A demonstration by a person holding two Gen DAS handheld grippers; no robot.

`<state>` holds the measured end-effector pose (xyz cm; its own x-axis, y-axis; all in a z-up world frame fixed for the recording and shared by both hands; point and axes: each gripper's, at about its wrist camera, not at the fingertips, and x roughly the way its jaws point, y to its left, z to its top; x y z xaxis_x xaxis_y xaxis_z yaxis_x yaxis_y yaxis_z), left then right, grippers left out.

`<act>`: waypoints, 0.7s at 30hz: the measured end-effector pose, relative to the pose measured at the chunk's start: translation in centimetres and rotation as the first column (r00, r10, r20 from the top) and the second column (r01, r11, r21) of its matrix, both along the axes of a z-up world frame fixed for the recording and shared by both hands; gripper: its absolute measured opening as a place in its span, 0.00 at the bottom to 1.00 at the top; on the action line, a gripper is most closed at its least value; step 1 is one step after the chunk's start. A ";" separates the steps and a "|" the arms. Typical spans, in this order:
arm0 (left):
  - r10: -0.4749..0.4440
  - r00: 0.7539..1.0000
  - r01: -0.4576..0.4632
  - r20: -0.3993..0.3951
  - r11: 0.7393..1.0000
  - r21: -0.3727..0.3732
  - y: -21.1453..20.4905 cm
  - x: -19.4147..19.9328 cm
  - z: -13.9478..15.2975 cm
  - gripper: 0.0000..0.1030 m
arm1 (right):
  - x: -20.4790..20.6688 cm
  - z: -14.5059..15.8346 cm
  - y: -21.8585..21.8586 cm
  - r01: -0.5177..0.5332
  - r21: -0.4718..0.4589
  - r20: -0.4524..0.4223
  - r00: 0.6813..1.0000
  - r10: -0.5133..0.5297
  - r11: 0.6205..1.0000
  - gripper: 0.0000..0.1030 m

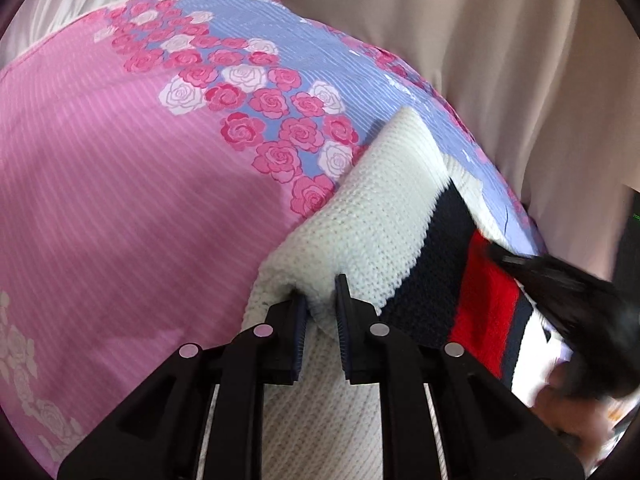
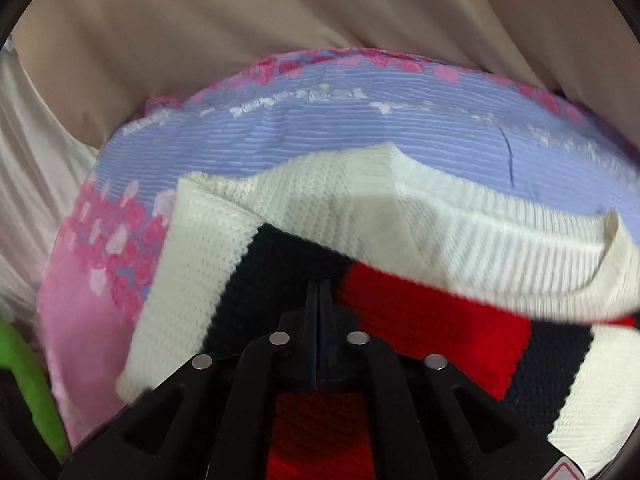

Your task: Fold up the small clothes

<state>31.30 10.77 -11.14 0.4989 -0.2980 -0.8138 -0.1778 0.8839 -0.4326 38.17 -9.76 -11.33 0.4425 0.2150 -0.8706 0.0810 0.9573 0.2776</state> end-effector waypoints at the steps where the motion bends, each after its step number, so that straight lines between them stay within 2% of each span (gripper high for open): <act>1: -0.009 1.000 0.009 0.006 1.000 -0.002 0.1 -0.5 0.3 0.15 | -1.4 1.5 -1.3 0.043 0.023 0.026 0.999 -0.043 0.999 0.02; 3: -0.025 0.999 0.024 0.022 0.999 0.022 0.3 -1.6 0.6 0.17 | -5.4 4.5 -3.9 0.085 0.065 0.118 0.989 -0.093 0.994 0.02; 5: -0.026 0.999 0.025 0.021 0.999 0.045 0.1 -2.2 0.3 0.20 | -9.8 5.7 -6.5 0.139 -0.007 0.161 0.978 -0.136 0.990 0.02; 7: -0.016 1.000 0.014 0.027 0.998 0.062 -0.2 -2.2 0.2 0.20 | -14.1 4.7 -10.6 0.249 -0.059 0.135 0.962 -0.240 0.967 0.03; 8: -0.008 1.000 0.006 0.025 0.998 0.068 -0.3 -2.1 0.2 0.20 | -15.7 4.0 -12.6 0.300 -0.050 0.110 0.950 -0.293 0.953 0.04; 9: 0.004 1.000 -0.006 0.023 0.998 0.068 -0.5 -2.0 0.2 0.21 | -17.2 2.6 -14.9 0.356 -0.037 0.070 0.933 -0.352 0.934 0.05; 11: 0.017 1.000 -0.019 0.021 0.997 0.068 -0.4 -2.0 0.2 0.21 | -19.4 0.1 -18.2 0.434 -0.071 0.006 0.901 -0.435 0.898 0.04; 12: 0.021 1.000 -0.022 0.017 0.998 0.067 -0.4 -2.1 0.4 0.22 | -20.1 -1.0 -19.4 0.442 -0.055 -0.005 0.896 -0.443 0.895 0.00; 13: 0.023 1.000 -0.024 0.014 0.998 0.060 -0.2 -2.5 0.7 0.24 | -21.1 -1.2 -20.6 0.448 0.029 0.006 0.894 -0.448 0.894 0.00; 14: 0.023 1.000 -0.024 0.015 0.999 0.048 0.0 -2.9 1.0 0.22 | -21.6 -0.9 -21.3 0.462 0.076 -0.021 0.887 -0.462 0.883 0.00; 16: -0.006 1.000 0.006 0.026 1.000 0.026 0.8 -4.9 2.1 0.26 | -23.2 1.0 -21.9 0.469 0.096 -0.012 0.883 -0.470 0.878 0.09; 18: -0.050 0.998 0.049 0.036 0.998 0.046 2.0 -8.1 3.1 0.42 | -25.8 3.0 -21.8 0.452 0.077 0.020 0.891 -0.454 0.889 0.23; 19: -0.058 0.998 0.057 0.032 0.997 0.053 2.7 -9.6 3.3 0.54 | -28.1 4.0 -22.0 0.441 0.084 0.029 0.895 -0.445 0.893 0.38; 20: -0.074 0.997 0.073 0.024 0.996 0.053 3.7 -12.1 3.4 0.61 | -30.1 4.5 -22.1 0.437 0.089 0.031 0.897 -0.441 0.895 0.51; 21: -0.081 0.997 0.080 0.010 0.995 0.054 4.5 -13.8 3.2 0.63 | -32.3 4.9 -21.9 0.431 0.091 0.028 0.900 -0.435 0.898 0.55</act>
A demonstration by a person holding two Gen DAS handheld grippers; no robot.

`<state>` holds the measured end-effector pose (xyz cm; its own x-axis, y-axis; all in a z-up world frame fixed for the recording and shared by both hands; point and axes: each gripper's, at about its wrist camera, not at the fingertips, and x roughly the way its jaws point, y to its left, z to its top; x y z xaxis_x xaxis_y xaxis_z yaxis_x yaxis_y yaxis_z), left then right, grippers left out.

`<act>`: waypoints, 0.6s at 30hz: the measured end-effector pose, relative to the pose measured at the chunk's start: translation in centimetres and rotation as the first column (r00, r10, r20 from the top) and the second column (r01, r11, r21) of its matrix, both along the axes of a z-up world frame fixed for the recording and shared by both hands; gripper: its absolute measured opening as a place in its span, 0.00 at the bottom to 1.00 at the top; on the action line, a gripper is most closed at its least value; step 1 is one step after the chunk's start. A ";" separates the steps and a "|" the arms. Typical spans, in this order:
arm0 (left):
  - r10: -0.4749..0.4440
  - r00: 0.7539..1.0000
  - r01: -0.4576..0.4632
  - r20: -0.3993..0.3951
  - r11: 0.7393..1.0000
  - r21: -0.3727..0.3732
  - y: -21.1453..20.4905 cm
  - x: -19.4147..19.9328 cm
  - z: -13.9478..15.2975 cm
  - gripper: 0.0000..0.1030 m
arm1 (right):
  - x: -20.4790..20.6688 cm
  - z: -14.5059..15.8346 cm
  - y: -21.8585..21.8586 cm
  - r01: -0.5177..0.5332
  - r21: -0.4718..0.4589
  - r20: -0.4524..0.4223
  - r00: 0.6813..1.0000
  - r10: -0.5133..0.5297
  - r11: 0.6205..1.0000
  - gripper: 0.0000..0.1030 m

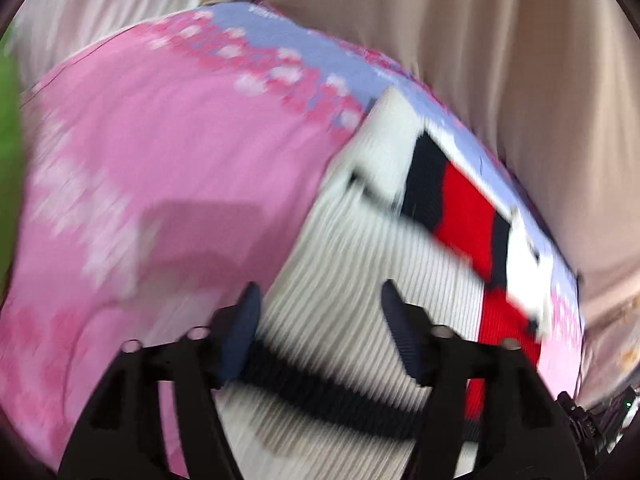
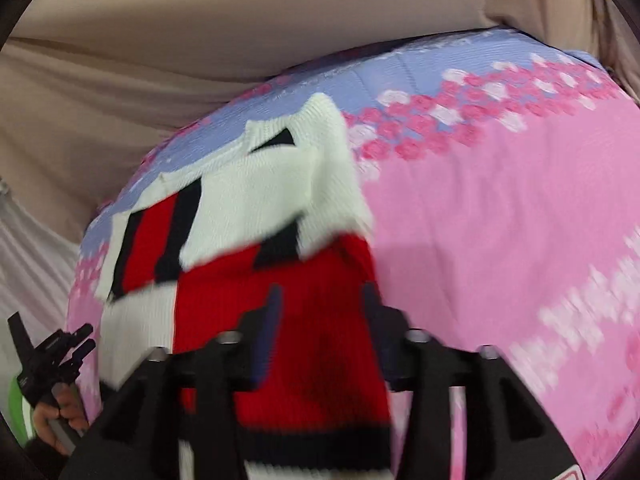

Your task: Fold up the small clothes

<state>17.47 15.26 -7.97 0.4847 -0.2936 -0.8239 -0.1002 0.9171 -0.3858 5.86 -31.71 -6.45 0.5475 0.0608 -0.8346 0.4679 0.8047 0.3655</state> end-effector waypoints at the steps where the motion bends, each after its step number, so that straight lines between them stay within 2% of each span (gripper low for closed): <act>1: -0.003 1.000 0.003 -0.024 1.000 0.007 0.8 -1.9 -0.4 0.65 | -2.5 0.0 0.2 -0.013 0.005 -0.009 1.000 0.013 1.000 0.58; 5: -0.004 0.986 0.004 -0.166 1.000 0.000 3.3 -9.4 -2.9 0.66 | -12.6 -3.4 3.3 -0.087 0.054 -0.166 0.982 0.095 0.995 0.58; 6: 0.005 0.986 -0.006 -0.165 1.000 -0.008 3.7 -11.2 -3.2 0.66 | -14.5 -4.5 4.2 -0.101 0.084 -0.195 0.974 0.116 0.991 0.58; 8: 0.016 0.989 -0.015 -0.149 1.000 0.006 3.4 -13.0 -3.0 0.75 | -17.6 -5.8 6.3 -0.117 0.124 -0.216 0.966 0.142 0.985 0.61; 9: 0.027 0.987 -0.029 -0.155 1.000 -0.010 3.1 -13.4 -3.1 0.78 | -18.6 -5.5 7.2 -0.123 0.106 -0.189 0.972 0.142 0.987 0.63; 11: 0.043 0.987 -0.049 -0.156 0.998 -0.030 2.2 -13.2 -3.3 0.89 | -18.9 -5.6 8.5 -0.135 0.124 -0.168 0.974 0.154 0.983 0.70; 12: 0.052 0.987 -0.057 -0.152 0.998 -0.030 1.9 -12.9 -3.4 0.91 | -18.5 -5.8 8.9 -0.137 0.134 -0.157 0.975 0.158 0.981 0.73; 14: 0.071 0.989 -0.074 -0.131 0.997 -0.019 1.3 -12.5 -3.6 0.91 | -17.2 -6.0 9.2 -0.127 0.140 -0.117 0.983 0.143 0.982 0.76; 15: 0.067 0.989 -0.070 -0.131 0.997 -0.018 0.9 -11.9 -3.5 0.88 | -16.5 -5.8 9.3 -0.124 0.136 -0.106 0.985 0.139 0.983 0.75; 16: 0.054 0.989 -0.056 -0.138 0.998 -0.012 0.4 -11.3 -3.3 0.69 | -15.6 -5.9 9.4 -0.126 0.131 -0.096 0.986 0.139 0.983 0.71; 17: 0.029 0.990 -0.033 -0.138 0.999 -0.025 0.2 -11.1 -3.1 0.32 | -14.8 -5.6 9.5 -0.128 0.122 -0.092 0.986 0.140 0.984 0.58; 18: -0.031 0.988 0.020 -0.153 0.997 -0.078 0.0 -10.6 -3.0 0.12 | -14.1 -5.6 9.6 -0.132 0.100 -0.097 0.985 0.142 0.986 0.46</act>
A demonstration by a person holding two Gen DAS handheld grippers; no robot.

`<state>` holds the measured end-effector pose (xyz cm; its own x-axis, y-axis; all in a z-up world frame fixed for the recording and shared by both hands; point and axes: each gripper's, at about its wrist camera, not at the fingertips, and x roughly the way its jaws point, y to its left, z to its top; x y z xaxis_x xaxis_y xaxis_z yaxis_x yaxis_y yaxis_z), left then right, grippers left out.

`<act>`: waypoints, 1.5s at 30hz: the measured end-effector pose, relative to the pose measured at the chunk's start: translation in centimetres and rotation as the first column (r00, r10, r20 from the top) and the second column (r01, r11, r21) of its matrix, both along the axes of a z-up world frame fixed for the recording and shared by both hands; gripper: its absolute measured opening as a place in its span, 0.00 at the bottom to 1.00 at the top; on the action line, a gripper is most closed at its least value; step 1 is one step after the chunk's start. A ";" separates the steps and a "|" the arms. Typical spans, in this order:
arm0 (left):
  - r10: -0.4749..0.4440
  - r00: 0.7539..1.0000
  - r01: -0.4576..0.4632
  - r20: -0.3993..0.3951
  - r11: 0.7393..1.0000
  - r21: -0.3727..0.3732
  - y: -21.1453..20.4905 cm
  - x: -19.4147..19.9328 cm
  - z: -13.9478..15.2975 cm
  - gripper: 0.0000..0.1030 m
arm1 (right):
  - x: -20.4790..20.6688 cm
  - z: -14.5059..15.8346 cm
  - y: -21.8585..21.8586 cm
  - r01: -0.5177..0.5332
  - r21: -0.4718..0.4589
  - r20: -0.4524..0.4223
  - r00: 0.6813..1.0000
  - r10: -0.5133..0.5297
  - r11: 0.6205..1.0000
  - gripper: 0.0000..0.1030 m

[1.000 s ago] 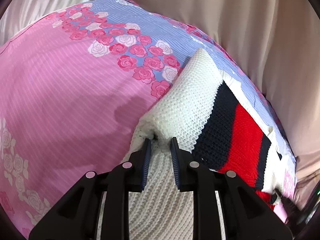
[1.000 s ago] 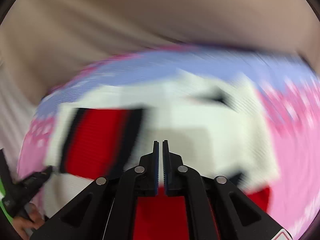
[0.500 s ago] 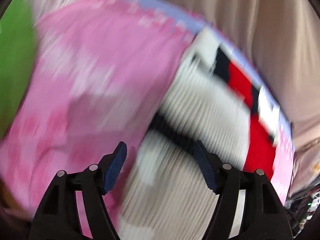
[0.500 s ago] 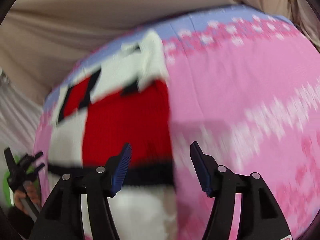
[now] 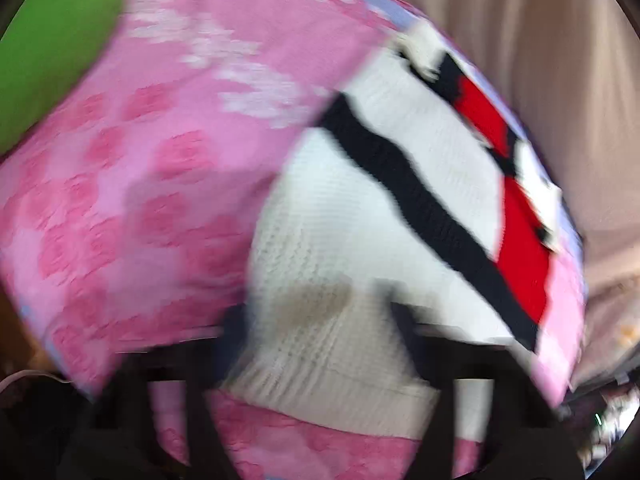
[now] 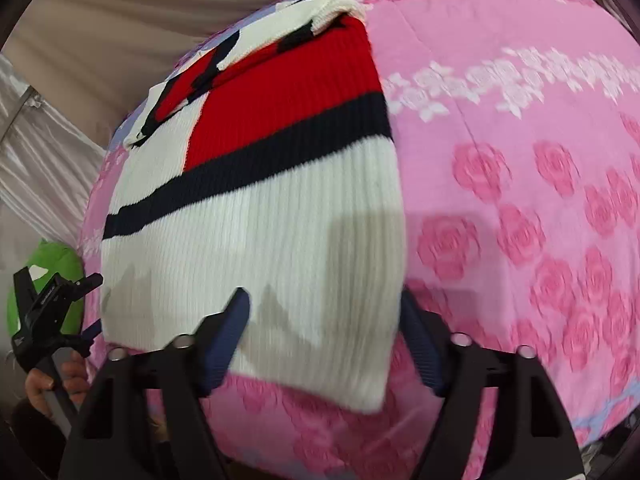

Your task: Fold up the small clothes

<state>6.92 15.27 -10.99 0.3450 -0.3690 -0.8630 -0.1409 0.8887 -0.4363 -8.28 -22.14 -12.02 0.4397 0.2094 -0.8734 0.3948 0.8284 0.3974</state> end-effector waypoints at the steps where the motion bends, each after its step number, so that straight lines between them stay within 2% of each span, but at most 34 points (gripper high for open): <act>1: -0.028 0.999 0.027 -0.025 0.999 -0.042 0.0 0.2 0.1 0.12 | 0.7 0.2 -0.1 -0.011 -0.013 -0.013 1.000 0.011 1.000 0.10; 3: -0.022 1.000 0.022 -0.014 1.000 -0.020 0.4 -0.5 1.4 0.11 | 1.2 0.5 -1.0 0.007 0.017 -0.023 1.000 -0.007 1.000 0.07; 5: -0.058 0.998 0.058 -0.003 0.998 0.001 0.8 -1.8 2.9 0.11 | -0.3 2.7 -2.6 0.048 0.020 0.014 0.999 -0.048 0.999 0.06; 8: -0.153 0.988 0.153 -0.029 0.988 0.003 1.2 -5.1 4.7 0.11 | -3.4 6.5 -3.8 0.052 -0.002 0.050 0.997 -0.051 0.999 0.06; 10: -0.243 0.966 0.246 -0.086 0.969 0.021 1.2 -8.3 5.4 0.11 | -6.2 8.7 -4.2 0.014 -0.039 0.028 1.000 -0.013 0.999 0.06; 12: -0.333 0.926 0.343 -0.179 0.939 0.028 1.0 -12.1 5.3 0.11 | -9.2 9.5 -4.0 -0.054 -0.055 -0.058 0.997 0.051 0.997 0.06; 13: -0.358 0.909 0.371 -0.214 0.928 0.022 1.0 -13.5 5.3 0.11 | -11.0 9.3 -3.7 -0.103 -0.053 -0.132 0.987 0.095 0.993 0.06; 14: -0.374 0.897 0.388 -0.236 0.922 0.013 1.1 -14.7 5.6 0.11 | -12.7 8.8 -3.2 -0.141 -0.040 -0.195 0.972 0.130 0.989 0.06; 16: -0.382 0.894 0.396 -0.235 0.918 0.014 1.2 -16.1 7.1 0.11 | -15.4 7.8 -2.3 -0.208 0.021 -0.307 0.930 0.204 0.978 0.06; 18: -0.365 0.920 0.373 -0.144 0.927 0.032 0.8 -14.8 9.5 0.11 | -16.6 8.2 -1.5 -0.250 0.079 -0.334 0.906 0.262 0.965 0.06; 19: -0.343 0.936 0.345 -0.083 0.938 0.023 0.4 -13.1 10.7 0.11 | -16.1 9.5 -1.3 -0.263 0.096 -0.277 0.919 0.280 0.960 0.06; 21: -0.310 0.950 0.311 0.024 0.950 -0.009 -0.9 -8.9 12.1 0.11 | -13.3 12.4 -2.4 -0.239 0.094 -0.127 0.960 0.250 0.966 0.06; 22: -0.290 0.954 0.291 0.074 0.957 0.000 -1.3 -6.9 12.5 0.11 | -11.7 13.5 -3.3 -0.218 0.084 -0.061 0.973 0.223 0.972 0.06; 23: -0.270 0.954 0.271 0.127 0.963 0.013 -1.8 -5.0 12.8 0.11 | -9.1 14.8 -4.9 -0.178 0.070 0.040 0.984 0.175 0.982 0.06; 24: -0.243 0.954 0.242 0.178 0.970 0.029 -2.3 -2.5 12.8 0.11 | -7.4 15.3 -6.2 -0.143 0.062 0.099 0.986 0.136 0.988 0.06; 26: -0.186 0.960 0.186 0.211 0.982 0.020 -3.1 1.6 11.7 0.11 | -3.1 14.8 -9.8 -0.032 0.069 0.203 0.979 0.017 0.997 0.06; 27: -0.156 0.967 0.156 0.200 0.988 0.014 -3.6 4.0 10.4 0.11 | -1.2 13.7 -11.7 0.026 0.113 0.236 0.970 -0.052 0.993 0.06; 29: -0.108 0.979 0.105 0.170 0.994 0.026 -4.7 7.8 8.3 0.11 | 2.2 10.2 -15.3 0.138 0.242 0.236 0.952 -0.196 0.960 0.06; 31: -0.068 0.989 0.061 0.129 0.996 0.058 -6.1 10.7 5.8 0.12 | 5.6 6.0 -16.9 0.214 0.328 0.160 0.948 -0.277 0.920 0.06; 34: -0.013 0.996 0.002 0.090 0.992 0.124 -7.5 12.6 3.0 0.25 | 9.0 2.0 -17.2 0.272 0.336 0.069 0.948 -0.312 0.902 0.08; 36: 0.004 0.993 -0.016 0.120 0.995 0.103 -7.2 12.4 3.5 0.34 | 9.7 1.2 -17.0 0.310 0.348 0.055 0.935 -0.349 0.885 0.13; 38: 0.004 0.982 -0.023 0.187 0.995 0.102 -6.2 11.8 4.8 0.61 | 8.3 1.4 -17.7 0.365 0.423 0.097 0.892 -0.442 0.829 0.16; 40: 0.045 0.959 -0.072 0.280 0.993 0.088 -4.1 10.3 6.7 0.68 | 6.3 2.5 -18.7 0.393 0.494 0.162 0.835 -0.526 0.776 0.21; 41: 0.047 0.955 -0.073 0.294 0.994 0.079 -3.6 9.6 7.3 0.68 | 5.4 3.3 -19.0 0.398 0.498 0.185 0.819 -0.543 0.770 0.22; 42: 0.016 0.956 -0.036 0.294 0.997 0.064 -2.9 8.4 7.7 0.68 | 4.7 4.1 -19.0 0.386 0.491 0.212 0.816 -0.537 0.781 0.22; 44: -0.073 0.965 0.054 0.252 0.995 0.082 -3.0 7.2 7.8 0.67 | 4.5 5.6 -17.6 0.328 0.400 0.214 0.875 -0.435 0.856 0.21; 45: -0.147 0.964 0.128 0.221 0.987 0.096 -3.5 5.9 7.3 0.67 | 4.6 5.9 -16.3 0.277 0.335 0.202 0.912 -0.356 0.901 0.21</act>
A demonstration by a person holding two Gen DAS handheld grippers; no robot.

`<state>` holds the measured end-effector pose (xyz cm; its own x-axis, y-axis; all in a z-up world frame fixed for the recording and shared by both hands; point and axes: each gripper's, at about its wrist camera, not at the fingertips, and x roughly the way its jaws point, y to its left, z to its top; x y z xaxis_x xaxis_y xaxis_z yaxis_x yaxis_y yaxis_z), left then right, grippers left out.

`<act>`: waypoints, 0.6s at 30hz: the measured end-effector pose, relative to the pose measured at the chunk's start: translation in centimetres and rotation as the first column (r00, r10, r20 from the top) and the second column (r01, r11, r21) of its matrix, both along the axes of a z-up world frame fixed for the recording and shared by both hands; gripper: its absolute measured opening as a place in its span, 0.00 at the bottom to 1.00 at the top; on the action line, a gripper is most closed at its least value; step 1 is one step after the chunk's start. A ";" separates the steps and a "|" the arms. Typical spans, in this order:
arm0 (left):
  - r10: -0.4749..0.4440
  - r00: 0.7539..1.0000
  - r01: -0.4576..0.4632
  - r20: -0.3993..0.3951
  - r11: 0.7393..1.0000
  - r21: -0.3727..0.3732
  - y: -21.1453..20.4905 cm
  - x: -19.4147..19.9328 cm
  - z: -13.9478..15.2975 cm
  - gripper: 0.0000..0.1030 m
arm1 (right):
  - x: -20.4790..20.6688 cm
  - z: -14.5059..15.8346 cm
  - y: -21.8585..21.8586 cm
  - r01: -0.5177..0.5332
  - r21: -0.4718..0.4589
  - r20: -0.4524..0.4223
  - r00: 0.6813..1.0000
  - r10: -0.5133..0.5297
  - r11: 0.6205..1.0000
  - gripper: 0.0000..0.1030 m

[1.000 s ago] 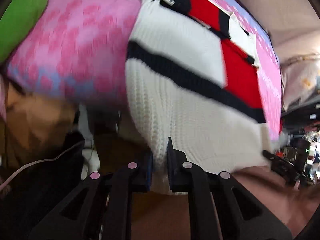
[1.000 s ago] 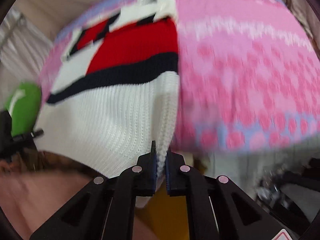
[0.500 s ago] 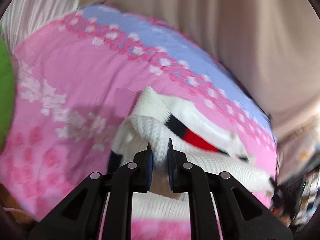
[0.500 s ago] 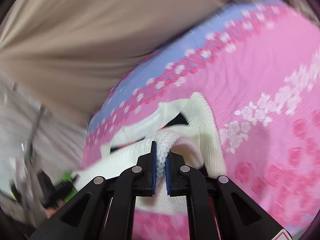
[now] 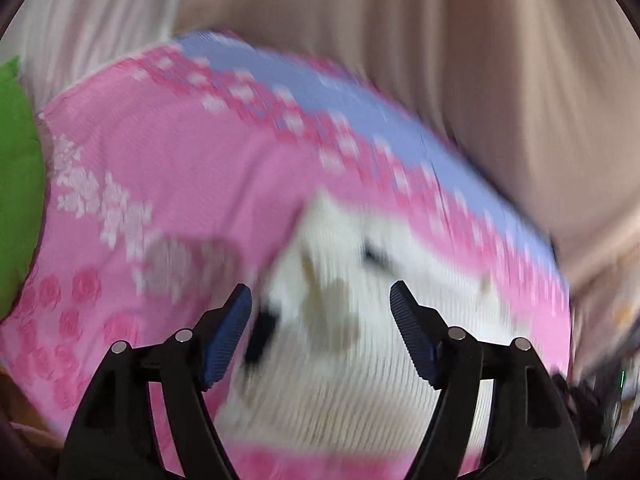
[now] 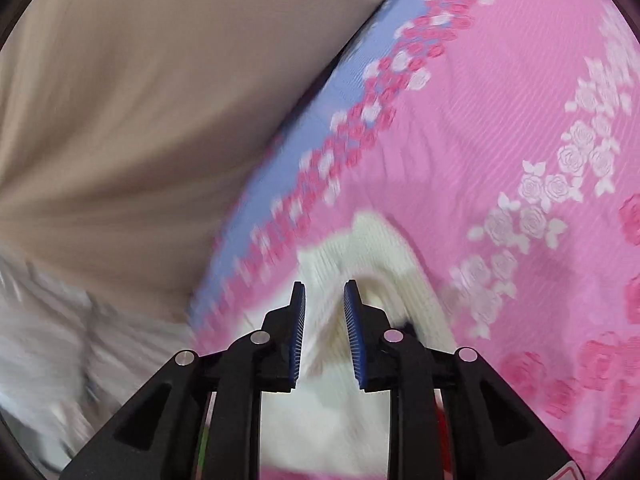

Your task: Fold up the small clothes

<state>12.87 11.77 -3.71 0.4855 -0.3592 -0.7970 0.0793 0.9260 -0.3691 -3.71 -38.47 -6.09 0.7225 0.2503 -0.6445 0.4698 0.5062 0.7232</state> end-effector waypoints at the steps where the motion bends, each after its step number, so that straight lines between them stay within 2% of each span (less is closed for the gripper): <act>1: -0.068 0.997 0.068 -0.031 0.998 0.012 -0.5 -1.1 -0.5 0.67 | 0.3 0.1 2.2 -0.115 -0.079 -0.061 0.992 0.110 0.990 0.21; 2: -0.145 0.987 0.147 -0.075 0.989 0.027 -1.6 -1.9 -1.3 0.66 | 0.5 -0.3 4.3 -0.219 -0.126 -0.117 0.972 0.205 0.967 0.21; 3: -0.236 0.962 0.245 -0.137 0.968 0.054 -2.9 -2.8 -2.3 0.66 | 0.7 -0.9 6.0 -0.293 -0.147 -0.159 0.950 0.270 0.945 0.21; 4: -0.312 0.929 0.335 -0.198 0.937 0.096 -4.5 -3.6 -3.6 0.66 | 1.1 -1.9 8.6 -0.398 -0.158 -0.214 0.907 0.362 0.904 0.19; 5: -0.346 0.909 0.382 -0.232 0.914 0.132 -5.5 -3.7 -4.6 0.63 | 1.3 -2.8 10.0 -0.454 -0.162 -0.244 0.879 0.411 0.876 0.17; 7: -0.376 0.894 0.427 -0.243 0.879 0.211 -7.4 -2.4 -5.7 0.57 | 2.5 -4.2 12.4 -0.550 -0.184 -0.305 0.820 0.484 0.815 0.16; 8: -0.384 0.897 0.431 -0.218 0.871 0.237 -8.2 -0.9 -5.5 0.57 | 3.8 -4.8 12.9 -0.574 -0.215 -0.339 0.802 0.491 0.790 0.12; 9: -0.379 0.906 0.418 -0.188 0.872 0.255 -8.6 0.4 -5.1 0.57 | 4.9 -5.0 12.7 -0.578 -0.233 -0.346 0.801 0.489 0.782 0.09; 10: -0.343 0.931 0.364 -0.125 0.889 0.279 -8.9 2.8 -4.0 0.57 | 7.0 -4.6 11.6 -0.563 -0.257 -0.330 0.815 0.477 0.785 0.06; 11: -0.282 0.957 0.289 -0.066 0.913 0.287 -8.8 4.9 -2.8 0.57 | 8.7 -3.7 10.1 -0.518 -0.301 -0.315 0.846 0.430 0.801 0.07; 12: -0.184 0.983 0.178 0.002 0.950 0.255 -8.2 7.5 -0.8 0.57 | 9.8 -2.5 8.6 -0.454 -0.347 -0.306 0.882 0.359 0.820 0.07; 13: -0.109 0.993 0.097 0.048 0.973 0.208 -7.4 8.9 0.7 0.63 | 11.2 -0.9 5.9 -0.333 -0.386 -0.263 0.934 0.244 0.860 0.11; 14: -0.023 0.995 0.005 0.099 0.983 0.185 -6.6 9.9 1.9 0.76 | 11.8 0.3 3.5 -0.217 -0.388 -0.206 0.968 0.146 0.896 0.10; 15: 0.083 0.985 -0.112 0.149 0.974 0.196 -5.5 10.7 2.9 0.81 | 12.0 1.1 2.0 -0.141 -0.376 -0.166 0.983 0.084 0.916 0.10; 16: 0.138 0.978 -0.170 0.159 0.963 0.209 -4.8 11.0 3.1 0.82 | 12.2 1.8 0.7 -0.087 -0.362 -0.143 0.989 0.037 0.928 0.13; 17: 0.166 0.975 -0.194 0.145 0.959 0.207 -4.0 11.2 3.1 0.82 | 12.0 2.5 0.1 -0.058 -0.379 -0.143 0.990 0.004 0.924 0.20; 18: 0.175 0.978 -0.193 0.113 0.966 0.173 -2.9 10.9 2.9 0.82 | 11.6 2.9 0.2 -0.057 -0.395 -0.145 0.989 -0.001 0.917 0.21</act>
